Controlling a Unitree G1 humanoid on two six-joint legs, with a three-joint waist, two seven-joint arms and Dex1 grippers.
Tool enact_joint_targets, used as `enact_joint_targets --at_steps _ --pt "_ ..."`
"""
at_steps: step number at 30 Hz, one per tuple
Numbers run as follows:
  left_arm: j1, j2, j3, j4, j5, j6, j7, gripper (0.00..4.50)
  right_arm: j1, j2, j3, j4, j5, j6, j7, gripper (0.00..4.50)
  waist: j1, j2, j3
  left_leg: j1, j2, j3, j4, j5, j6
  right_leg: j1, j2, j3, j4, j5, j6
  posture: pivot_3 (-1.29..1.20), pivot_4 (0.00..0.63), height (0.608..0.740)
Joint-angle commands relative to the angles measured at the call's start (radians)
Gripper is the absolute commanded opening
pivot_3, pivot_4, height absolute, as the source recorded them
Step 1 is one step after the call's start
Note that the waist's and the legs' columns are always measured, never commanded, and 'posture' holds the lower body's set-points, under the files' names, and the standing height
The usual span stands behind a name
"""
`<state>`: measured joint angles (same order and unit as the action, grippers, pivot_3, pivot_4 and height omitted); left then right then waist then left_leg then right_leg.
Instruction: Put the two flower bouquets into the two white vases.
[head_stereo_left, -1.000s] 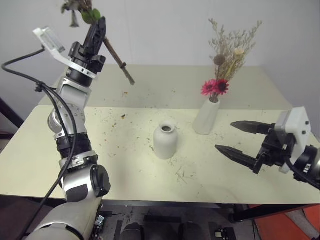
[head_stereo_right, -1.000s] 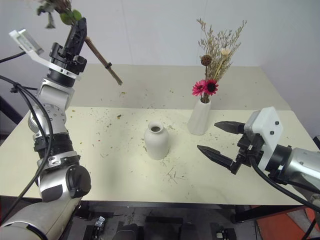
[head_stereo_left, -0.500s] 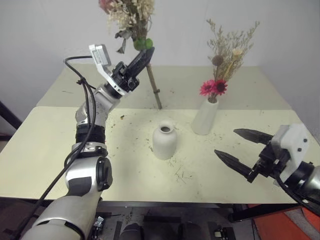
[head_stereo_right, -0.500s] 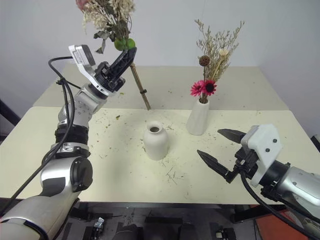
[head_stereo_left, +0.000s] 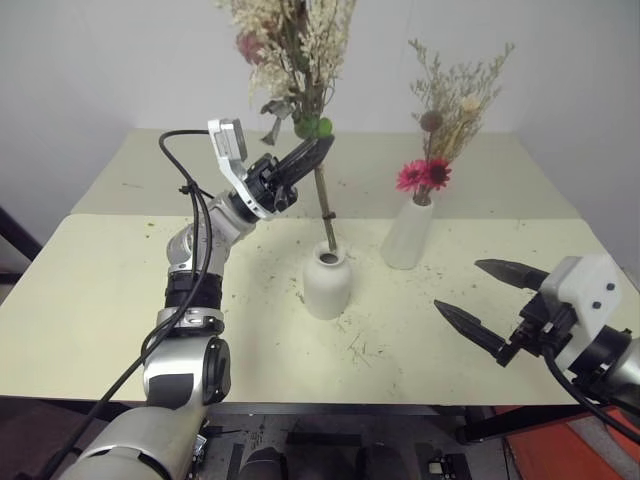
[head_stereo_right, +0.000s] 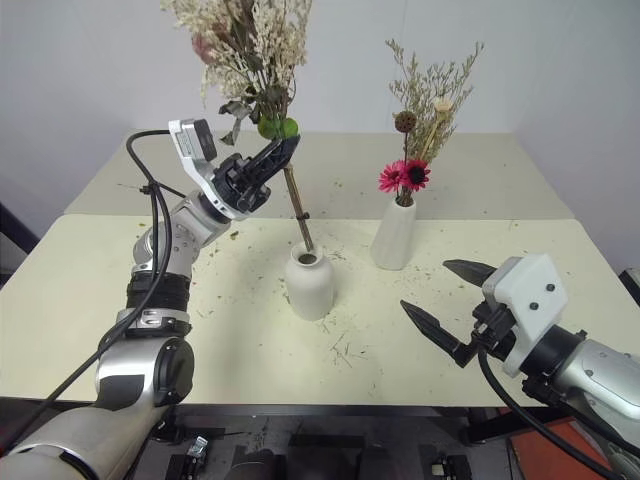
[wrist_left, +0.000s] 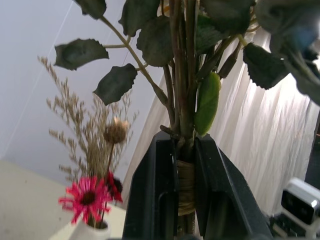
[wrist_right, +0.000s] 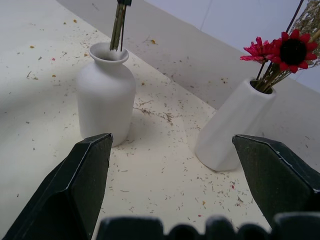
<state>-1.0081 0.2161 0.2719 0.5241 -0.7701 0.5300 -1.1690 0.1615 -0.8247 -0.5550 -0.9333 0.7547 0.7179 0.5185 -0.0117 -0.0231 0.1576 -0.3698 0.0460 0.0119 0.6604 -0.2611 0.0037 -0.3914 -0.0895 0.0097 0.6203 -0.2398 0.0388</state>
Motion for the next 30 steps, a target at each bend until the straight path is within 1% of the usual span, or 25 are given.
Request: enact_joint_targets --at_steps 1,8,10,18,24,30 --pt "0.002 -0.005 -0.004 -0.055 -0.002 -0.028 -0.002 0.15 -0.015 -0.006 0.001 -0.006 -0.024 -0.038 0.0 4.5 0.0 0.0 0.0 0.0 0.0 0.0 0.0 0.0 0.0 0.0 0.0 0.0 0.0 0.0 0.0 0.0 0.15 0.74" --pt "0.016 -0.011 -0.039 -0.051 0.02 -0.04 -0.029 0.15 -0.019 -0.009 0.009 -0.004 -0.047 -0.041 0.003 4.5 0.0 0.0 0.0 0.0 0.0 0.0 0.0 0.0 0.0 0.0 0.0 0.0 -0.001 0.0 0.0 0.0 0.15 0.74" --pt "0.029 -0.003 -0.08 -0.058 0.068 -0.082 -0.054 0.15 -0.019 -0.008 0.003 -0.004 -0.047 -0.041 0.005 4.5 0.0 0.0 0.0 0.0 0.0 0.0 0.0 0.0 0.0 0.0 0.0 0.0 -0.001 0.0 0.0 0.0 0.15 0.74" --pt "0.026 -0.003 -0.103 -0.023 0.104 -0.13 -0.083 0.15 -0.017 -0.005 0.001 -0.012 -0.049 -0.038 0.005 4.5 0.001 0.0 0.0 0.0 0.0 0.0 0.0 0.0 0.0 0.0 0.0 0.0 -0.002 0.0 0.0 0.0 0.15 0.74" --pt "0.074 0.003 -0.131 -0.05 0.122 -0.166 -0.151 0.15 -0.007 -0.004 -0.006 -0.012 -0.053 -0.041 0.012 4.5 0.0 0.0 0.0 0.0 0.0 0.0 0.0 0.0 0.0 0.001 0.0 0.0 -0.002 0.0 0.0 0.0 0.15 0.74" --pt "0.116 -0.004 -0.163 -0.072 0.157 -0.206 -0.152 0.15 -0.005 0.0 0.001 -0.004 -0.061 -0.05 0.018 4.5 0.001 0.0 0.0 0.0 0.0 -0.001 0.0 0.0 0.0 0.001 0.0 0.0 -0.002 0.0 0.0 0.0 0.15 0.74"
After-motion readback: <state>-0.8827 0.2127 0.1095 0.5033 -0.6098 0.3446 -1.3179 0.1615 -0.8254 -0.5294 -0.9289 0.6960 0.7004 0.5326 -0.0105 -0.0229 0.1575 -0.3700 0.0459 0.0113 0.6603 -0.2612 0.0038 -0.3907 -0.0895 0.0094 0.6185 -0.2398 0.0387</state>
